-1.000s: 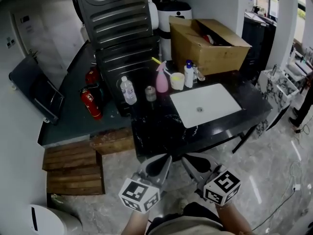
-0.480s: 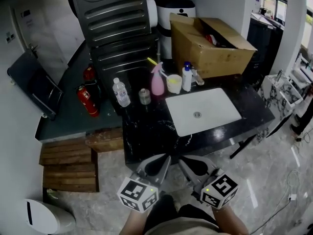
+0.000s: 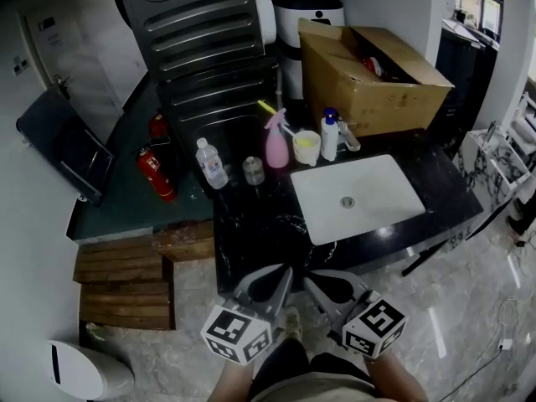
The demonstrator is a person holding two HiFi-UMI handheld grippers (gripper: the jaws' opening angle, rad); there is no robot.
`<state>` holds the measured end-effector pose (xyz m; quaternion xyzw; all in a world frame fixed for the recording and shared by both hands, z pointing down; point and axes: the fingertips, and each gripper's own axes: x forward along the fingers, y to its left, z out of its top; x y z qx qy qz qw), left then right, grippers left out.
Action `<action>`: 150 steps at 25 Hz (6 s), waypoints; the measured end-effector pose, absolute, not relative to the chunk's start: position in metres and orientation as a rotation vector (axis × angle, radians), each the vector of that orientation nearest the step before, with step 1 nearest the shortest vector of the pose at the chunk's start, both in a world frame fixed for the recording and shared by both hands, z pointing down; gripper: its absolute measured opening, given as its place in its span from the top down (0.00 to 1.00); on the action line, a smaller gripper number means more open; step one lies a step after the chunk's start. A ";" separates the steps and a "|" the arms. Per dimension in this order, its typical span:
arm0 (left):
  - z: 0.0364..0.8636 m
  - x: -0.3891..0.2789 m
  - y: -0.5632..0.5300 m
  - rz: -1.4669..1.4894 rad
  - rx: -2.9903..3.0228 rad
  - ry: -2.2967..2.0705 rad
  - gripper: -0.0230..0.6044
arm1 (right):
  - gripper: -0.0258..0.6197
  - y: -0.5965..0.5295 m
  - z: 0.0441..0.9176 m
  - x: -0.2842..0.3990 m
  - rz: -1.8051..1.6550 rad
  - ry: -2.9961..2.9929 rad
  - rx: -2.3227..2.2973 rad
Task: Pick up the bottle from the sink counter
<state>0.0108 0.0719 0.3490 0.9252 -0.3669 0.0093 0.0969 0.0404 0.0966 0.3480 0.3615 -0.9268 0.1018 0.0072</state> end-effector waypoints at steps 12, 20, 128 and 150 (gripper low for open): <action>0.347 -0.022 -0.038 -0.033 2.674 -1.214 0.95 | 0.96 -0.015 0.347 0.028 0.324 -2.894 1.069; 0.351 -0.039 -0.104 -0.029 2.655 -1.209 0.95 | 0.96 -0.085 0.342 0.015 0.328 -2.904 1.067; 0.506 -0.055 -0.372 0.488 2.300 -1.471 0.39 | 0.96 -0.293 0.438 0.052 0.625 -2.852 0.797; 0.519 -0.043 -0.389 0.594 2.355 -1.431 0.38 | 0.96 -0.295 0.447 0.062 0.633 -2.825 0.837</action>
